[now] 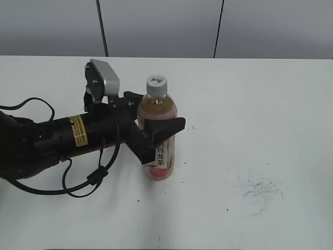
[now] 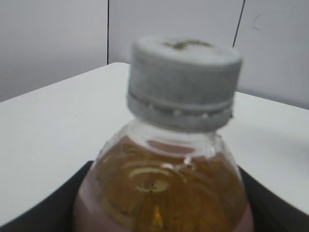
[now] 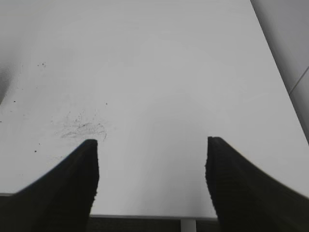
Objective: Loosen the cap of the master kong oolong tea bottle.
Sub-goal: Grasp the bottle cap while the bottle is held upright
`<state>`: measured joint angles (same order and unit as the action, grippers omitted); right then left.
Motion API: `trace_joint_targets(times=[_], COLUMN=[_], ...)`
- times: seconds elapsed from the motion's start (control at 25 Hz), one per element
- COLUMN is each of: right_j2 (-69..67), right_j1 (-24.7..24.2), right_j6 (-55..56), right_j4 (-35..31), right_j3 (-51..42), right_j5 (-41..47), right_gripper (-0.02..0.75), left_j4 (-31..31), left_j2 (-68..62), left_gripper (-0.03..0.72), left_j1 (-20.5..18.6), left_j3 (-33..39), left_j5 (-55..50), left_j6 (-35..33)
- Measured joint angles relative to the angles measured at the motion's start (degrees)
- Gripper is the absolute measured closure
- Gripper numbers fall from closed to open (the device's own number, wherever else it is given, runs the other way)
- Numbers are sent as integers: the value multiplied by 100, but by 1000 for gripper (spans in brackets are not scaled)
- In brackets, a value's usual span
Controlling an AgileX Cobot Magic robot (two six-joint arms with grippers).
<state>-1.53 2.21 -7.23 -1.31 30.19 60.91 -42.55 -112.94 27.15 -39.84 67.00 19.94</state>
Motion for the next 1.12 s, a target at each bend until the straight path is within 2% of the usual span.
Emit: trace_joint_targets(times=[0.12,0.28,0.4,0.6,0.72,0.88,0.96,1.12], right_j2=[-622,-1868,-2993,-4934,-5854,-7132,-7723,-8681], right_j1=[0,0,0,218,532,1084,1290,1371], right_j6=[-349,-1601,-2347,-2890,-3158,-3098,-2648,-1021], right_j4=[-370,-1547,-2245,-2680,-2486,-1577,-1242,-900], right_j3=[51,105,402,1457,2258,3382,4032,5063], right_j5=[-577,-1158,-1227,-1238,-1053,-161,498,781], right_gripper=[268,292,300,323,329,329,329,329], left_j4=[0,0,-2,-7,-9,-9,-13,-13], left_j2=[0,0,0,0,0,0,0,0], left_gripper=[243,243,243,243,243,243,243,243], left_j1=[0,0,0,0,0,0,0,9], left_j3=[0,0,0,0,0,0,0,0], left_j5=[0,0,0,4,13,13,13,13], left_j6=[-4,-4,-4,-4,-4,-4,-4,-4])
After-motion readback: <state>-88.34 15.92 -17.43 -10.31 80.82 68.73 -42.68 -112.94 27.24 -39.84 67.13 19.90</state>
